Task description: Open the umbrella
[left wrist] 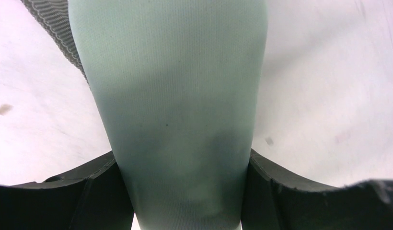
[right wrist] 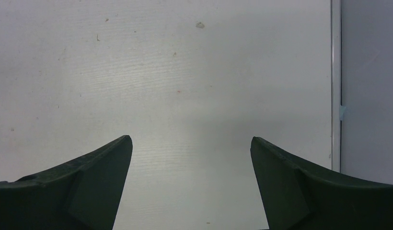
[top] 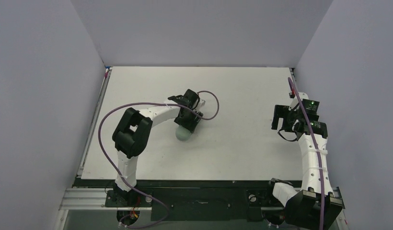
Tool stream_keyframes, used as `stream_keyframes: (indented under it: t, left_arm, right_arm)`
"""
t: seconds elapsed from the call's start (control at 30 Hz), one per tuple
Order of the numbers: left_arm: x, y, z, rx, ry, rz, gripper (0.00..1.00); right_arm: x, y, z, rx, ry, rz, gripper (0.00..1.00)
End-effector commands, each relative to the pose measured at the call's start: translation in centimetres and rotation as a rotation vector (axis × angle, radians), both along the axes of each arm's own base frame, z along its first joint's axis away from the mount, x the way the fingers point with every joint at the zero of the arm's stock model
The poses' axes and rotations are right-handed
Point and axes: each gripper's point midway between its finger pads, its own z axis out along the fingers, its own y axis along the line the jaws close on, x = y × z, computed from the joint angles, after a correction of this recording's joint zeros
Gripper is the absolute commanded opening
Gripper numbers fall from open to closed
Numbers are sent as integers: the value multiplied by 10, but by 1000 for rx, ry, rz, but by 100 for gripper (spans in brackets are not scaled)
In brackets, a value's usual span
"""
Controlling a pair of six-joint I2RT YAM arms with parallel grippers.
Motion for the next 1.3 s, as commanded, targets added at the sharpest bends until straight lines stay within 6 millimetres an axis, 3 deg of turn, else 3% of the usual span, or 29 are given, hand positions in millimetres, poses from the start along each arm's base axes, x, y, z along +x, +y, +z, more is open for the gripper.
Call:
stream_keyframes:
  t: [0.0, 0.1, 0.17, 0.2, 0.27, 0.33, 0.43, 0.47, 0.5, 0.63, 0.73, 0.77, 0.83, 0.97, 1.07, 1.27]
  left_arm:
    - [55, 10, -15, -37, 2, 266, 55]
    - [80, 13, -28, -62, 23, 379, 65]
    - [89, 10, -32, -96, 46, 423, 90]
    - [90, 6, -32, -132, 77, 440, 96]
    - [93, -4, -24, -204, 105, 437, 98]
    - [94, -11, -7, -287, 98, 408, 97]
    - [92, -13, 38, -407, 18, 336, 97]
    - [87, -7, 40, -406, 10, 311, 97]
    - [86, -6, 63, -444, -28, 278, 97]
    - [81, 29, 91, -448, -114, 211, 97]
    - [103, 85, 88, -388, -187, 259, 97]
    - [107, 94, 88, -404, -182, 259, 97]
    - [126, 136, 78, -370, -205, 293, 99]
    - [140, 159, 51, -290, -179, 342, 72]
    - [139, 144, 39, -331, -128, 359, 60]
    - [113, 80, 21, -370, -64, 284, 55]
  right_arm:
    - [9, -15, 21, -73, -15, -7, 89]
    - [10, -18, 24, -94, 7, 8, 89]
    - [12, -19, 28, -98, 12, 15, 89]
    - [13, -19, 33, -100, 8, 18, 89]
    - [16, -19, 36, -102, 11, 24, 89]
    - [20, -19, 38, -100, 11, 32, 89]
    - [27, -13, 41, -83, 9, 51, 89]
    - [29, -10, 39, -77, 12, 62, 89]
    - [31, -8, 41, -69, 7, 67, 89]
    - [40, 6, 43, -52, -6, 100, 89]
    - [44, 17, 44, -38, -7, 132, 88]
    - [46, 19, 45, -36, -10, 139, 87]
    - [49, 24, 47, -26, -12, 146, 86]
    - [58, 33, 53, 12, -24, 145, 84]
    - [64, 40, 60, 16, -38, 137, 84]
    - [70, 50, 60, 42, -38, 122, 86]
